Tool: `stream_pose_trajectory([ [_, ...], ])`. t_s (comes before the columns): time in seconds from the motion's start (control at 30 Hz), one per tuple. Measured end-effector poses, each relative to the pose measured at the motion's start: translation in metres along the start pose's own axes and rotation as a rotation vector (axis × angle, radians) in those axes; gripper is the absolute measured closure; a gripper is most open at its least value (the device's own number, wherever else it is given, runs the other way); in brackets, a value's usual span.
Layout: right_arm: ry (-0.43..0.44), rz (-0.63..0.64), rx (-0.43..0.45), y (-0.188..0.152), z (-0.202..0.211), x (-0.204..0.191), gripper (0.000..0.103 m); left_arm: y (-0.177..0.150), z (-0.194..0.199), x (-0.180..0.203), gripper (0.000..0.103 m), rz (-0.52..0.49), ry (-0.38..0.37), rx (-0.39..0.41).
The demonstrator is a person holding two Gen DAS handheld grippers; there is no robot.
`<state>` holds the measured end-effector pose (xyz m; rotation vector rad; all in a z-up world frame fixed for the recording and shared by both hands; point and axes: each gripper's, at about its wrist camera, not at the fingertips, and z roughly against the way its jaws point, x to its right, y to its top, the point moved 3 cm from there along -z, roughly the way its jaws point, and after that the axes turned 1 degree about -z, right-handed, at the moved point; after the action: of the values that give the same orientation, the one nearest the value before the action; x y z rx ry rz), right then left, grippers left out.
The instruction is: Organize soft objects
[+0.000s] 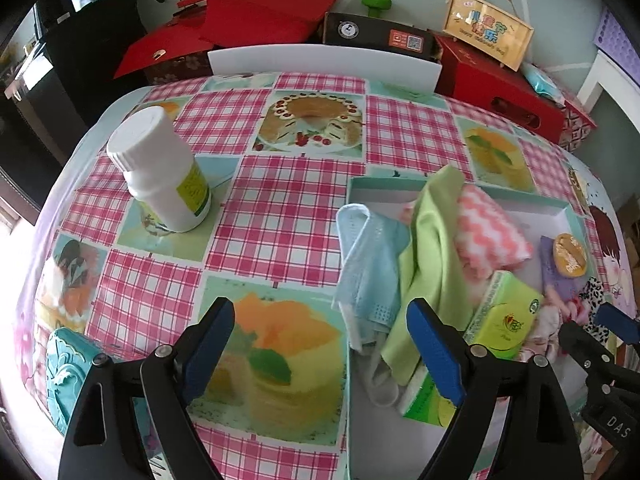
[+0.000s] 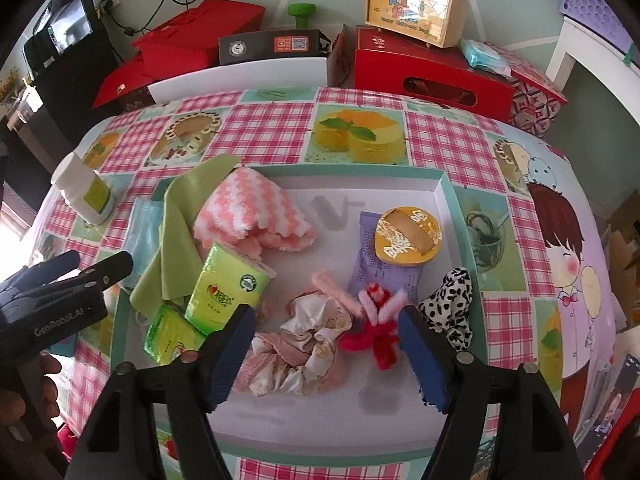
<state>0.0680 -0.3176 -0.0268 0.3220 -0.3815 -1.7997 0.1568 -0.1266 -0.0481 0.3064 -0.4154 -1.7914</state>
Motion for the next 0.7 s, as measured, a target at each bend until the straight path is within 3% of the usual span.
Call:
stream_pose_trajectory([
  [0.07, -0.020, -0.006, 0.003, 0.001, -0.001, 0.003, 0.014, 0.000, 0.000, -0.001, 0.005, 0.000, 0.014, 0.008],
  [0.17, -0.050, -0.026, 0.016, 0.002, 0.000, 0.008, 0.000, 0.000, 0.000, -0.002, 0.004, 0.010, 0.021, 0.016],
  [0.7, -0.068, -0.051, 0.017, 0.004, -0.001, 0.014, 0.000, 0.001, 0.001, -0.002, 0.004, 0.006, 0.007, 0.012],
])
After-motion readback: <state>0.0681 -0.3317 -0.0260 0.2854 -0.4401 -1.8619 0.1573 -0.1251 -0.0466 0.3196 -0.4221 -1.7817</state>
